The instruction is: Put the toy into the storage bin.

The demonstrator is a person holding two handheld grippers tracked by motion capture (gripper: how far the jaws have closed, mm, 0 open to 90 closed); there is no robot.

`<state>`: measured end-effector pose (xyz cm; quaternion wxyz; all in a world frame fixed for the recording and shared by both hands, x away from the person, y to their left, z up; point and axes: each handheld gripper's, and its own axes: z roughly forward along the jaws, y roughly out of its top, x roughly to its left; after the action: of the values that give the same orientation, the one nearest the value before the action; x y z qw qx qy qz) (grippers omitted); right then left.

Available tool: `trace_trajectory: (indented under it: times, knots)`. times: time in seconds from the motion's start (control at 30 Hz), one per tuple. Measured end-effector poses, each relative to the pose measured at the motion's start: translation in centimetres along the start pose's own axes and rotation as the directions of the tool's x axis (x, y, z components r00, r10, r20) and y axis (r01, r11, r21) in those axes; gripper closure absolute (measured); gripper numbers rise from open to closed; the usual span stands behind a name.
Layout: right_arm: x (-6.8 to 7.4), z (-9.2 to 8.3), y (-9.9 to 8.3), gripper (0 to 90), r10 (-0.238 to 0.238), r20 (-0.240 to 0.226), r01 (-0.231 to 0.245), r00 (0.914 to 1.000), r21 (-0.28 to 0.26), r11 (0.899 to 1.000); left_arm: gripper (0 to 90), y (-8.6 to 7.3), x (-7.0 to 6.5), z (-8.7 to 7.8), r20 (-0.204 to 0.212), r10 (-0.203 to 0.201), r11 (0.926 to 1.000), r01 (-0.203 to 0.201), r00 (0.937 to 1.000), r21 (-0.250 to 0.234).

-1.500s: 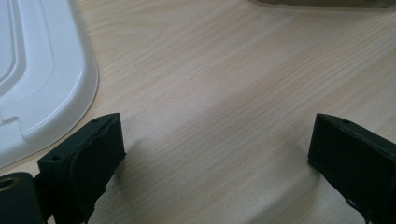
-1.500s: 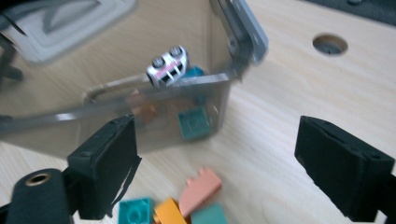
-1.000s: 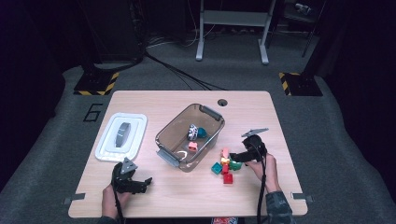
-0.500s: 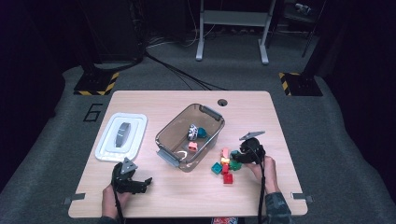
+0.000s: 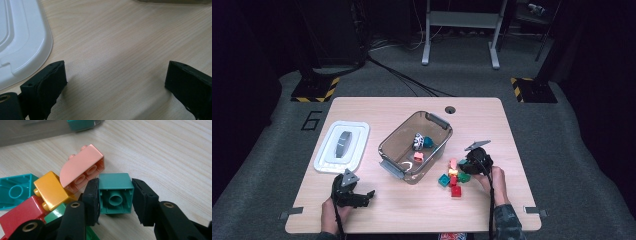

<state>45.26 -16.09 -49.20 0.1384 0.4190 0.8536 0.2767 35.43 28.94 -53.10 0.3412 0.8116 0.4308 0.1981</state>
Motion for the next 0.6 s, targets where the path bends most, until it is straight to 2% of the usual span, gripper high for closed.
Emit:
trace_trajectory:
  times: [0.17,0.27,0.47,0.6]
  knots:
    - [-0.2,-0.1,-0.1,58.8,0.019,-0.017,-0.019,0.9997,-0.005,1.000,3.5,0.0,0.0,0.0,0.000,0.001,1.0000,-0.001,1.0000,0.000]
    - [-0.2,-0.4,-0.1,58.8,0.022,-0.006,-0.022,0.9997,-0.022,1.000,3.5,0.0,0.0,0.0,0.000,0.000,1.0000,0.000,1.0000,0.000]
    - [-0.4,-1.0,0.1,58.8,0.044,-0.028,-0.046,0.9986,-0.061,0.997,3.5,0.0,0.0,0.0,0.000,0.001,1.0000,-0.001,1.0000,0.001]
    - [-0.5,-1.7,0.6,58.8,0.057,-0.021,-0.059,0.9981,-0.091,0.994,3.5,0.0,0.0,0.0,0.000,0.001,1.0000,-0.001,1.0000,0.001]
